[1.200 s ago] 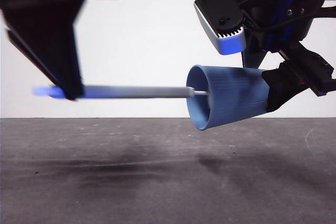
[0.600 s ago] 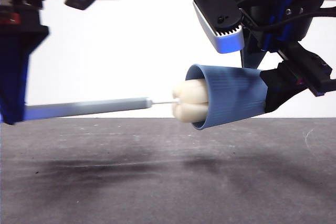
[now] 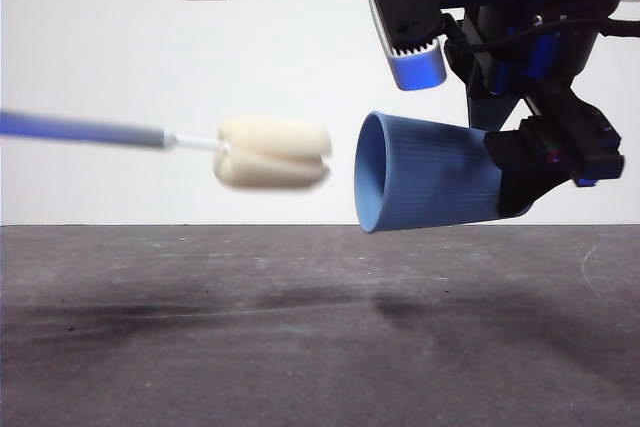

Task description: Pick up the cup brush,pick up the cup,insert the brush into the cup,clean the cup,put the cup brush back,put the cup back to the fixed position on the table

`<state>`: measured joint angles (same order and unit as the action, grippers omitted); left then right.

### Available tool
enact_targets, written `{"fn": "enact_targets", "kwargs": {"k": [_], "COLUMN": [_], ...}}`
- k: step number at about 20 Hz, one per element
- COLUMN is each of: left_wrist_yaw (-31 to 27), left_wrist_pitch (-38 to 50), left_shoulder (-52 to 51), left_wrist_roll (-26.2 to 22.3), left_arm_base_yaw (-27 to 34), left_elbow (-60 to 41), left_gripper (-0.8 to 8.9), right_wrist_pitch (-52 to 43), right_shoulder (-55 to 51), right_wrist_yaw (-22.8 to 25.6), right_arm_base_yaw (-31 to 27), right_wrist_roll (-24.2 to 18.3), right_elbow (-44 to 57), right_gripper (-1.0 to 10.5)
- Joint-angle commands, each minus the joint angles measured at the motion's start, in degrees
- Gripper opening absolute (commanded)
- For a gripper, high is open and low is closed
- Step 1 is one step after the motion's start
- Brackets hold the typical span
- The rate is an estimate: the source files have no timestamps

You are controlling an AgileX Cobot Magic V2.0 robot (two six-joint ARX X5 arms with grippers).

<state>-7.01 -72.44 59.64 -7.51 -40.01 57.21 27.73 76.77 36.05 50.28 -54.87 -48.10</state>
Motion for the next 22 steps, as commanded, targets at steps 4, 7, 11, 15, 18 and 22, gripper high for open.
{"fn": "enact_targets", "kwargs": {"k": [4, 7, 11, 15, 18, 22], "left_wrist_yaw": [-0.4, -0.1, -0.5, -0.1, -0.3, -0.2], "left_wrist_pitch": [8.5, 22.5, 36.9, 46.8, 48.8, 54.2], "left_shoulder": [-4.0, -3.9, 1.3, 10.4, 18.1, 24.5], "left_wrist_roll": [9.5, 20.2, 29.0, 33.1, 34.1, 36.7], "left_arm_base_yaw": [3.5, 5.1, 6.0, 6.0, 6.0, 6.0], "left_elbow": [-0.4, -6.1, -13.8, -13.8, -13.8, -13.8], "left_gripper": [-0.09, -0.09, -0.09, -0.09, -0.09, -0.09], "right_wrist_pitch": [-0.3, -0.3, -2.7, -5.7, -5.5, -5.3], "right_shoulder": [-0.9, -4.9, -12.3, -16.8, -18.4, -19.6], "right_wrist_yaw": [-0.2, -4.2, -12.8, -21.2, -21.4, -22.7], "right_arm_base_yaw": [0.1, 0.1, 0.1, 0.1, 0.1, 0.1], "right_wrist_roll": [26.7, 41.6, 56.9, 63.5, 63.7, 64.1], "right_elbow": [-0.2, -0.2, -0.2, -0.2, -0.2, -0.2], "right_gripper": [-0.1, -0.1, -0.1, -0.1, -0.1, -0.1]}}
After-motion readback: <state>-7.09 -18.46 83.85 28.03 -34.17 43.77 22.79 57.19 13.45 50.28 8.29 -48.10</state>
